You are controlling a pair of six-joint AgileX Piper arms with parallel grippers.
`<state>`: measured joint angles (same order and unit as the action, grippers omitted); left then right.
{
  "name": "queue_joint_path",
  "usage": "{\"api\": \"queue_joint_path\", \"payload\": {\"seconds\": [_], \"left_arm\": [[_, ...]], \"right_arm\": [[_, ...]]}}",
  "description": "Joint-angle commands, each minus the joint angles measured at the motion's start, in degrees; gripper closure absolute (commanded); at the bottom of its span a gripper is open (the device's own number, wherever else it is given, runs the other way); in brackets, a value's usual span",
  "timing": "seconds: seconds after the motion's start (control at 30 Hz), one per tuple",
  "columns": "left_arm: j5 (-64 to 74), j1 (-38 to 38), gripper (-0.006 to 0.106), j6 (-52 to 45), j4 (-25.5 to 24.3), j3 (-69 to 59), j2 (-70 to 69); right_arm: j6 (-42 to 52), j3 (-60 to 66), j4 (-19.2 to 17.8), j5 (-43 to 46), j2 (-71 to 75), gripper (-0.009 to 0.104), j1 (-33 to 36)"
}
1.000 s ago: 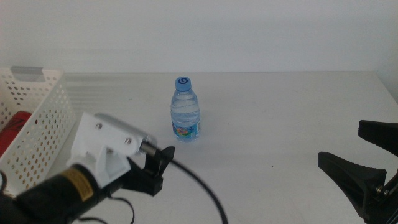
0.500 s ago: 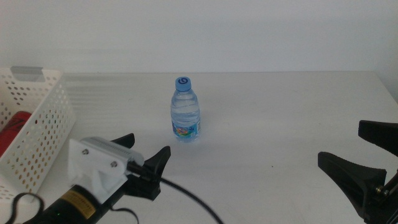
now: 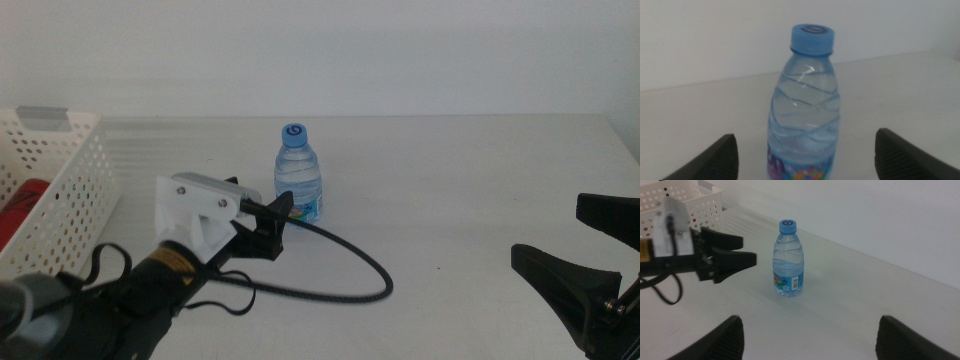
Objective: Use arms to grab the bottles and put them into the dustbin to the left of the table.
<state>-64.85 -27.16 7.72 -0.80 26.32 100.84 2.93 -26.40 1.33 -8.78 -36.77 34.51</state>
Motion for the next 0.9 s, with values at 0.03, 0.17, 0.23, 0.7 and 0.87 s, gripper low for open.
{"api": "queue_joint_path", "payload": {"seconds": [0.03, 0.17, 0.23, 0.7, 0.87], "left_arm": [[-3.97, 2.32, 0.011, 3.04, -4.72, 4.09, 0.42], [0.15, 4.54, 0.011, 6.54, -10.17, 8.46, 2.74], [1.95, 4.67, 0.011, 7.32, -11.55, 10.67, 3.58], [7.26, 4.67, 0.011, 8.97, -13.15, 22.39, 11.24], [8.04, 4.67, 0.011, 8.98, -14.40, 26.04, 13.41]], "right_arm": [[0.16, -1.59, -0.28, 4.41, 0.05, 0.021, 0.15], [0.16, -1.59, -0.28, 4.41, 0.05, 0.021, 0.15], [0.16, -1.59, -0.28, 4.41, 0.05, 0.021, 0.15], [0.17, -1.59, -0.33, 4.41, 0.05, 0.021, 0.15], [0.17, -1.59, -0.33, 4.41, 0.05, 0.021, 0.15]]}}
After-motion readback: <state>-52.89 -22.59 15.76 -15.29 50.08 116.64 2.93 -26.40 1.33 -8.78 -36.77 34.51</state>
